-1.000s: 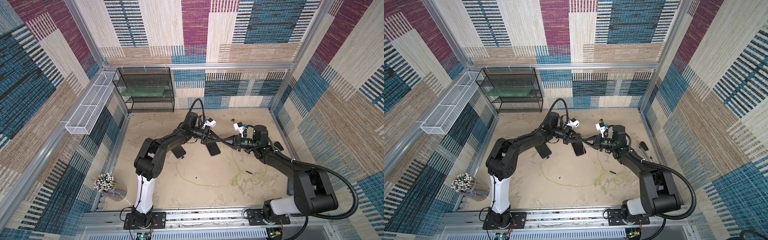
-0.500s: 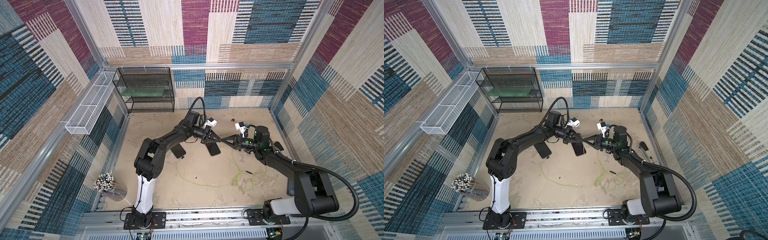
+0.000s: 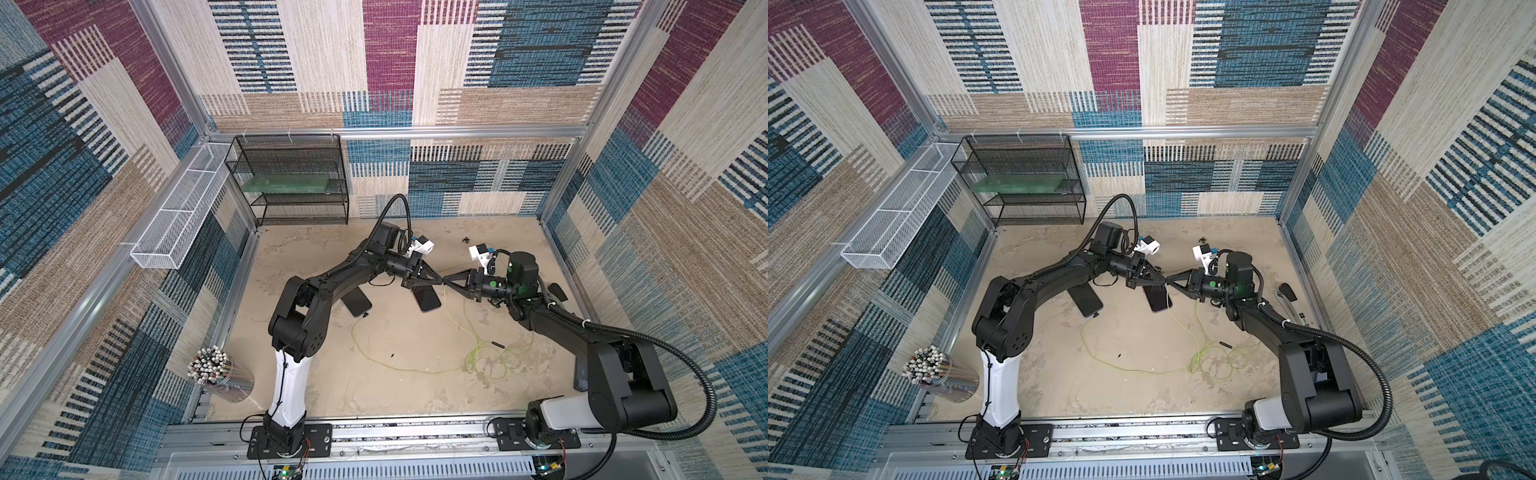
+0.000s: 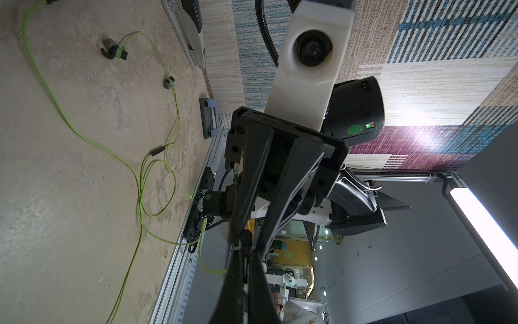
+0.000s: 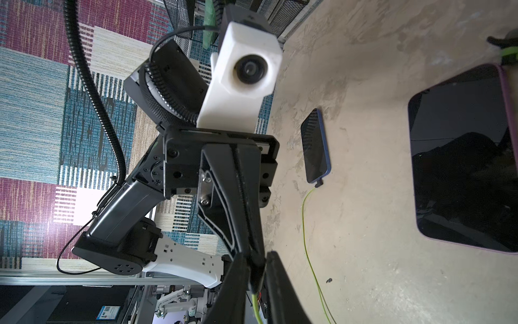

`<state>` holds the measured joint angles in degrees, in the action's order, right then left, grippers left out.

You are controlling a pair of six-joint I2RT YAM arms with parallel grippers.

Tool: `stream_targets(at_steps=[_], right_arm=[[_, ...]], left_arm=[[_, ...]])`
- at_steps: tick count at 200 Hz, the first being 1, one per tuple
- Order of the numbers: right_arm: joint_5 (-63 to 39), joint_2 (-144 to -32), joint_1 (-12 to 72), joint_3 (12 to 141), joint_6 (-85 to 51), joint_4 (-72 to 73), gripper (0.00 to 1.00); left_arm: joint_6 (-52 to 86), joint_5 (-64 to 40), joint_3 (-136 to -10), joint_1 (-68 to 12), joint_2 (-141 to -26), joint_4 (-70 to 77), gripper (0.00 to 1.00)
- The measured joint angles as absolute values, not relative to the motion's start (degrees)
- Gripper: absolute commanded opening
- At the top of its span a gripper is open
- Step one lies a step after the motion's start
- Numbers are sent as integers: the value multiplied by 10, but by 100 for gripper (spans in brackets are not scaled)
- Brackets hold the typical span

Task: Plug wired earphones into phones
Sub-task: Pick up the wired earphone from the center of the board, then move the phone to the center of the board.

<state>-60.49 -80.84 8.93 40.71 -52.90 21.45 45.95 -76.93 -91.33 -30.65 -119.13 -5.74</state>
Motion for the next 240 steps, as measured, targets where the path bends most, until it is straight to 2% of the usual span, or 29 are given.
stream_targets(at_steps=[23, 57, 60, 68, 74, 87, 102, 137, 145, 157, 171, 209, 240], right_arm=[[-604, -809, 89, 406, -536, 216, 9], [-604, -810, 89, 406, -538, 216, 3], [-604, -810, 89, 406, -538, 216, 3], [-604, -810, 89, 406, -538, 216, 3], [-603, -810, 89, 406, -538, 216, 3], [-600, -808, 86, 405, -538, 216, 2], [-599, -799, 81, 401, -537, 216, 1], [-543, -767, 65, 422, -475, 119, 1], [-514, -758, 66, 433, -453, 80, 1], [-467, -741, 68, 437, -425, 34, 1], [-422, -720, 70, 429, -406, -6, 1], [-349, -666, 67, 374, -401, -45, 1], [-327, -659, 61, 354, -397, -49, 1]], left_arm=[[460, -768, -913, -307, -1191, -57, 0], [455, -766, -913, -306, -1191, -61, 0], [454, -766, -913, -306, -1191, -63, 4], [449, -763, -915, -306, -1191, -72, 21], [445, -759, -919, -306, -1191, -81, 41], [436, -741, -926, -307, -1191, -100, 75], [426, -712, -936, -308, -1190, -133, 100], [413, -603, -996, -304, -1195, -229, 100], [413, -566, -1027, -304, -1209, -263, 95], [416, -496, -1086, -303, -1245, -319, 81], [438, -405, -1142, -306, -1286, -397, 77], [464, -199, -1317, -321, -1389, -575, 80], [482, -122, -1383, -335, -1446, -642, 88]])
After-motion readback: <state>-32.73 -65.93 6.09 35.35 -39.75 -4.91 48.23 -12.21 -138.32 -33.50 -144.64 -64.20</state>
